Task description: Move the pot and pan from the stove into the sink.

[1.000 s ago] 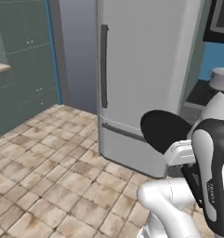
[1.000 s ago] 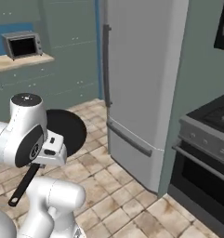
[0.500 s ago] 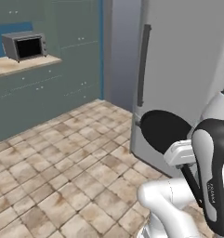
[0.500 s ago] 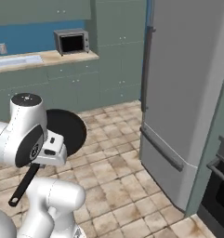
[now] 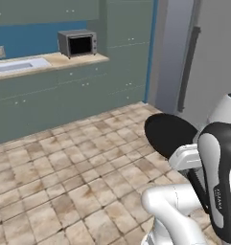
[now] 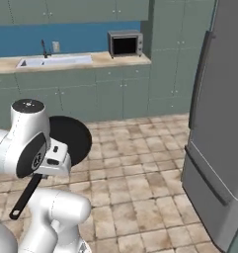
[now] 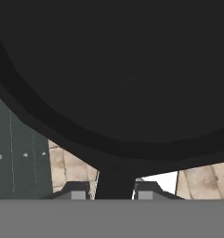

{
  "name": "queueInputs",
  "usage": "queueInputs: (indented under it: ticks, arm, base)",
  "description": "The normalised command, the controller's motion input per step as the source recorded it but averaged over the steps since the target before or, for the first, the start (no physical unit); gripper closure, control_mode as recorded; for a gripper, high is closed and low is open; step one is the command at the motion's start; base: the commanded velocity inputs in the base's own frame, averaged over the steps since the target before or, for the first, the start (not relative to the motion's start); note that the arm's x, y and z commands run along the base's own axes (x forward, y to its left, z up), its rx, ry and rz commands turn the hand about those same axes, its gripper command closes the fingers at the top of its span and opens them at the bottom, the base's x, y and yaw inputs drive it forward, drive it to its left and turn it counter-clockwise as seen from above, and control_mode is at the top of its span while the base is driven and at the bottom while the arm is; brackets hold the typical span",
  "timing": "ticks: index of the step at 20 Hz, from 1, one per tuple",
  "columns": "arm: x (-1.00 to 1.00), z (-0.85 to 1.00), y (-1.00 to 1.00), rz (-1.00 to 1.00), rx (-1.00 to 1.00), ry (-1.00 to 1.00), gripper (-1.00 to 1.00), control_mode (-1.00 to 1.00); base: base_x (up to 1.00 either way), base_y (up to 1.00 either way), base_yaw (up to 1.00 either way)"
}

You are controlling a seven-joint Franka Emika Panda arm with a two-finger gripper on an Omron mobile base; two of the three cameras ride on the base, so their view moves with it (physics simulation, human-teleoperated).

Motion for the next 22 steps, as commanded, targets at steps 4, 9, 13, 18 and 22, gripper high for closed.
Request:
queueInputs:
  ticks: [4, 9, 13, 18, 22]
  arm:
    - [0.0, 0.0, 0.0, 0.0, 0.0, 0.0, 1.0, 1.0]
    - [0.0, 0.0, 0.0, 0.0, 0.0, 0.0, 1.0, 1.0]
    - [0.0, 0.0, 0.0, 0.0, 0.0, 0.0, 1.0, 1.0]
    - [0.0, 0.0, 0.0, 0.0, 0.0, 0.0, 1.0, 1.0]
    - [0.0, 0.0, 0.0, 0.0, 0.0, 0.0, 1.0, 1.0]
  base:
    - [-0.08, -0.18, 0.4]
    - [-0.03, -0.17, 0.29]
    - [0.0, 0.0, 0.0]
    - [0.46, 0.0, 0.05]
    - [0.68, 0.06, 0.09]
